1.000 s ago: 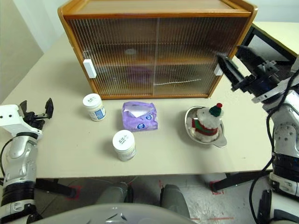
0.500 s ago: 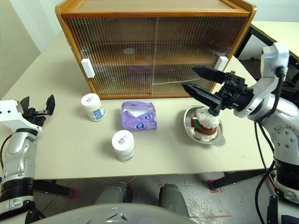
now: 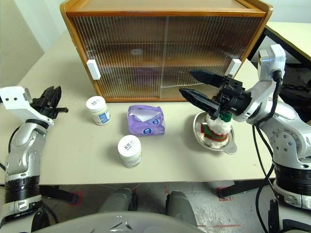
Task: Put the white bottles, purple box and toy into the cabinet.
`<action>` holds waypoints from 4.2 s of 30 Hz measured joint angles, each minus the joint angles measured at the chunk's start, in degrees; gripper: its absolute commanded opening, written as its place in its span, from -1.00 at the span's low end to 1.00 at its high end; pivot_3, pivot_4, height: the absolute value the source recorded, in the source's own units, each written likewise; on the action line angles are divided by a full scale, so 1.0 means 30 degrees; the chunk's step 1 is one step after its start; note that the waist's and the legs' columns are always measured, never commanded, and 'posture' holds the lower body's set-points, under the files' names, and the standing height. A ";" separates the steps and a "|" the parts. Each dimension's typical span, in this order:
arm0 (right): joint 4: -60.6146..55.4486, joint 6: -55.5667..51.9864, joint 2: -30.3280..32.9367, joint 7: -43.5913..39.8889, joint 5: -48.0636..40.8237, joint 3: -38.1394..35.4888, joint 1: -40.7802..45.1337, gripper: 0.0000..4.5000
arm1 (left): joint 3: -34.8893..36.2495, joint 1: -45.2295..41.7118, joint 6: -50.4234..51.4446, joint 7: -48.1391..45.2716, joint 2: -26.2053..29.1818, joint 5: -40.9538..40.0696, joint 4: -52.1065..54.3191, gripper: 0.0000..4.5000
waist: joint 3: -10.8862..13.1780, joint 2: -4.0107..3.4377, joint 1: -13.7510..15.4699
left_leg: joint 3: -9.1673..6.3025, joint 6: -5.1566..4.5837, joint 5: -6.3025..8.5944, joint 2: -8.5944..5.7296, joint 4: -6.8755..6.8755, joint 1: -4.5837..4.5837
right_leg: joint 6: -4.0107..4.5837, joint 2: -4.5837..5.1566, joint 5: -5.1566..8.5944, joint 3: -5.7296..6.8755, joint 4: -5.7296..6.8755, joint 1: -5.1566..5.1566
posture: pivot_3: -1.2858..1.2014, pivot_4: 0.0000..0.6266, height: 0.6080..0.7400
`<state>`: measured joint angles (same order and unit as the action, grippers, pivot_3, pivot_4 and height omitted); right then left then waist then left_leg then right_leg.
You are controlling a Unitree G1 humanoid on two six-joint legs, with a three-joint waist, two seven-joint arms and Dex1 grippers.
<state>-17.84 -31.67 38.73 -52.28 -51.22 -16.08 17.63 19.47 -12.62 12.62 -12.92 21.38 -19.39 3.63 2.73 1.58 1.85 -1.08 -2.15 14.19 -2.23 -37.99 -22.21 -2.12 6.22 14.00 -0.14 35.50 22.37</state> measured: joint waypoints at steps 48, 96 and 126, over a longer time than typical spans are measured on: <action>0.0806 0.2107 -0.1758 -0.0287 0.0207 -0.0213 -0.0190 1.00 | -0.3330 -0.4099 0.2692 -0.0190 -0.2360 0.0429 0.0165 -0.98 | -0.0020 0.0023 0.0105 | 0.0066 -0.0037 -0.0027 0.0036 -0.0088 0.0007 | -0.0001 -0.0119 -0.0119 -0.0104 -0.0002 -0.0006 | 0.00 -1.00 1.00; 0.0599 0.2432 -0.1317 0.0500 0.0327 -0.1136 -0.0919 1.00 | -0.7396 -1.0001 -0.0138 -0.5026 -0.5549 0.1911 -0.8514 -0.98 | -0.0033 0.0013 -0.1088 | 0.0105 -0.0099 -0.0060 0.0033 -0.0308 -0.0035 | -0.0122 -0.0130 -0.0155 -0.0139 0.0014 -0.0051 | -0.09 -1.00 1.00; 0.2371 0.2452 -0.1477 -0.0807 0.0821 -0.0342 0.0835 1.00 | -0.2312 -0.3425 0.1071 -0.7905 0.1329 -0.1872 0.0164 0.98 | -0.0040 -0.0019 -0.1228 | 0.0102 -0.0098 -0.0061 0.0052 -0.0309 0.0011 | -0.0035 -0.0140 -0.0174 -0.0166 0.0103 -0.0017 | 0.03 -1.00 1.00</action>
<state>-10.73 -24.31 34.30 -54.70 -48.75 -17.11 20.14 12.53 -22.89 15.83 -36.63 25.36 -25.00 4.12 2.61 1.53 -1.83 -0.77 -2.45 14.01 -2.07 -38.91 -22.17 -2.23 5.80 13.48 -0.64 35.80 22.32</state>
